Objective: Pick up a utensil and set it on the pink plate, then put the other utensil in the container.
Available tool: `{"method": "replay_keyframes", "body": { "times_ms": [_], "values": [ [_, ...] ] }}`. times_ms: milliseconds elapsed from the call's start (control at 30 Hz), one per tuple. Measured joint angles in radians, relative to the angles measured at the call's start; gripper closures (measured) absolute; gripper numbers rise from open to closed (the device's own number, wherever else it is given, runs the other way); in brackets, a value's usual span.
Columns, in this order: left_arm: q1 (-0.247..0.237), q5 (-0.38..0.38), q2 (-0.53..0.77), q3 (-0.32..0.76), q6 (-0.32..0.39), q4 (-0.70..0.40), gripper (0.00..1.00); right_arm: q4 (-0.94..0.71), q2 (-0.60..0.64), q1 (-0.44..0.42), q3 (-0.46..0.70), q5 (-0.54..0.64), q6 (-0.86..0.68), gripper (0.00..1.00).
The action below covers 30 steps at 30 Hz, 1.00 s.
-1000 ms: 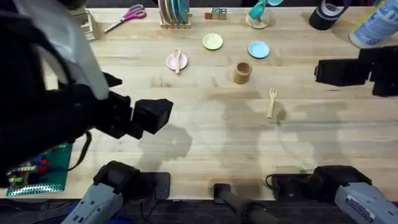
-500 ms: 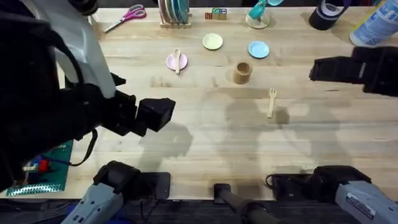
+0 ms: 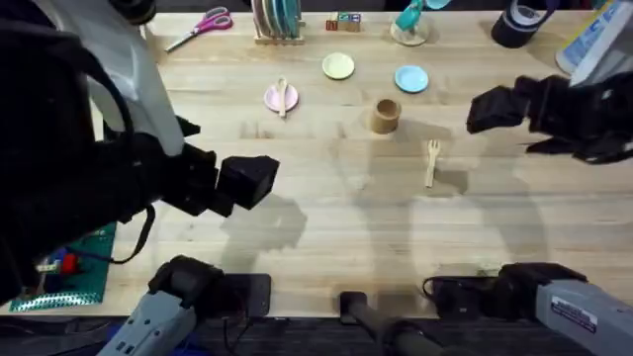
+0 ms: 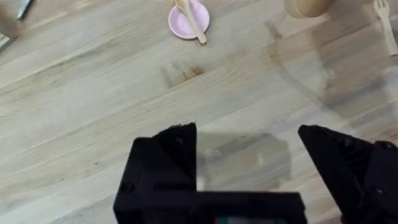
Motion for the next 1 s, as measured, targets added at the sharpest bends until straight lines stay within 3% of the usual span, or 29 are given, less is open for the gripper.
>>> {"method": "replay_keyframes", "body": {
  "times_ms": [167,300,467,1000],
  "values": [
    [0.0,0.0,0.0,0.0,0.0,0.0,0.005,0.068,0.0,0.041,-0.105,0.004,0.064,0.004],
    [0.0,0.0,0.0,0.0,0.0,0.0,0.005,0.147,0.008,0.128,-0.183,0.029,0.16,0.003],
    [0.0,0.0,0.0,0.0,0.0,0.0,0.006,0.169,0.047,0.169,-0.192,0.072,0.223,0.003],
    [0.0,0.0,0.0,0.0,0.0,0.0,0.006,0.36,0.31,0.171,-0.192,0.097,0.253,0.003]
  ]
}}
